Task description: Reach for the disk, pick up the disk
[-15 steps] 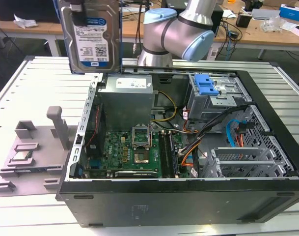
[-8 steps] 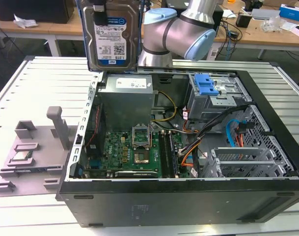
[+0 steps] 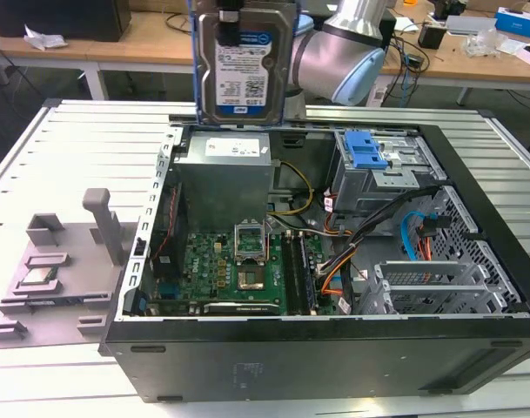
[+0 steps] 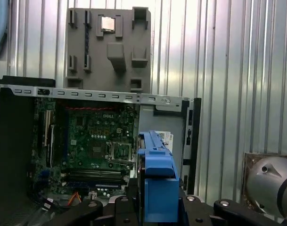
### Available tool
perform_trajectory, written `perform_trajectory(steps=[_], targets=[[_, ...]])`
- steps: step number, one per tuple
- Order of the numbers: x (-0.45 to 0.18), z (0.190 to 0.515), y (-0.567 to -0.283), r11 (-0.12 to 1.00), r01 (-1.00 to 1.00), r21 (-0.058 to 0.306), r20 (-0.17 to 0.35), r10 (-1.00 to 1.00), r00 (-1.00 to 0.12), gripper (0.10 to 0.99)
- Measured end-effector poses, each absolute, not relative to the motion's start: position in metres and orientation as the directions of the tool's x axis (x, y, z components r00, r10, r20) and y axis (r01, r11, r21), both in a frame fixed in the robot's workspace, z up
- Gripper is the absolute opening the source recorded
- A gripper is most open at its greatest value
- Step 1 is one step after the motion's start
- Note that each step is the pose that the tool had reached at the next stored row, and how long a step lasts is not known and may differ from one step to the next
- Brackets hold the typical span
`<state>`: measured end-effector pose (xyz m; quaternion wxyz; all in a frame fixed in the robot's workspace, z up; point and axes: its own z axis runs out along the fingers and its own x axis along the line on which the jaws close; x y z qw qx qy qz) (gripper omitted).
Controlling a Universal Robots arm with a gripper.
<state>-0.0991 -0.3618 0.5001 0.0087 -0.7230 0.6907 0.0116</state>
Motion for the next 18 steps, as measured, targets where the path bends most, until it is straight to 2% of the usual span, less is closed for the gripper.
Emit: perform_trajectory(steps=[8, 13, 18], targets=[[-0.051, 0.500, -0.358, -0.046, -0.999, 0.005, -0.029, -0.999, 0.046, 0.369], [-0.044, 0.492, -0.358, -0.042, -0.999, 0.006, -0.029, -0.999, 0.042, 0.369], [-0.044, 0.483, -0.358, 0.049, -0.999, 0.006, -0.029, -0.998, -0.049, 0.369]])
